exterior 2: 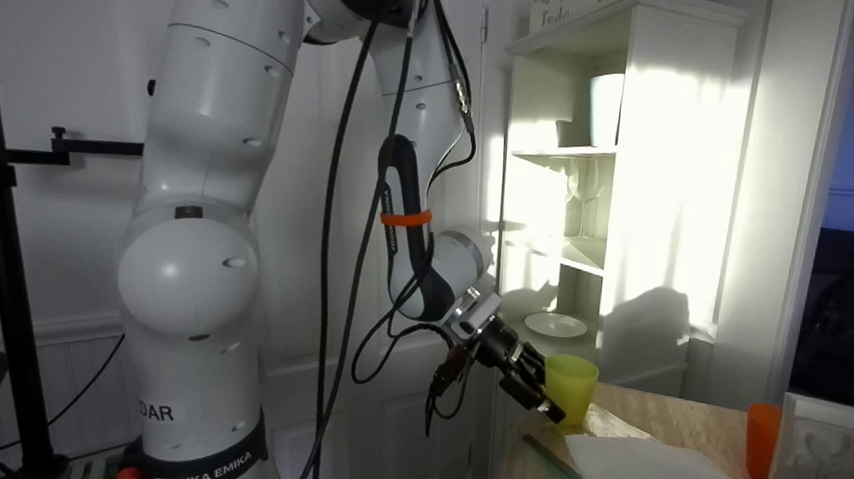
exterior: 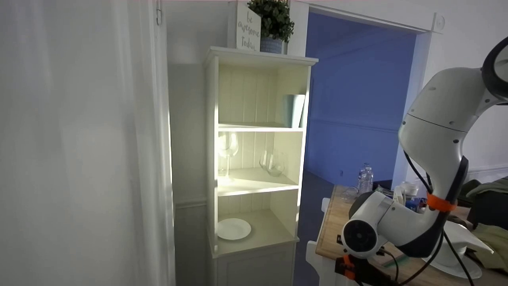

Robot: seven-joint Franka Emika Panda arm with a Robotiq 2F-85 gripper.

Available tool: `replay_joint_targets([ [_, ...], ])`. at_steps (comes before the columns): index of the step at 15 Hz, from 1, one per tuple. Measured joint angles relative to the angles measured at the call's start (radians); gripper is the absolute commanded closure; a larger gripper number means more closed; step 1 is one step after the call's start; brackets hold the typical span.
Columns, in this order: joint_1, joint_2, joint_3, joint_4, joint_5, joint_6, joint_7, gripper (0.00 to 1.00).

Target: Put the yellow cup on top of the cabinet on the left

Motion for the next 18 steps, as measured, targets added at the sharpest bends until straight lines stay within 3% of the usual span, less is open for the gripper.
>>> replay_joint_targets([
  [9, 0.015, -0.041, 0.017, -0.025, 0.016, -0.003, -0.005, 0.58],
  [13, 0.061, -0.207, 0.048, -0.092, 0.169, -0.003, -0.107, 0.58],
  [18, 0.133, -0.462, 0.055, -0.099, 0.436, -0.015, -0.386, 0.58],
])
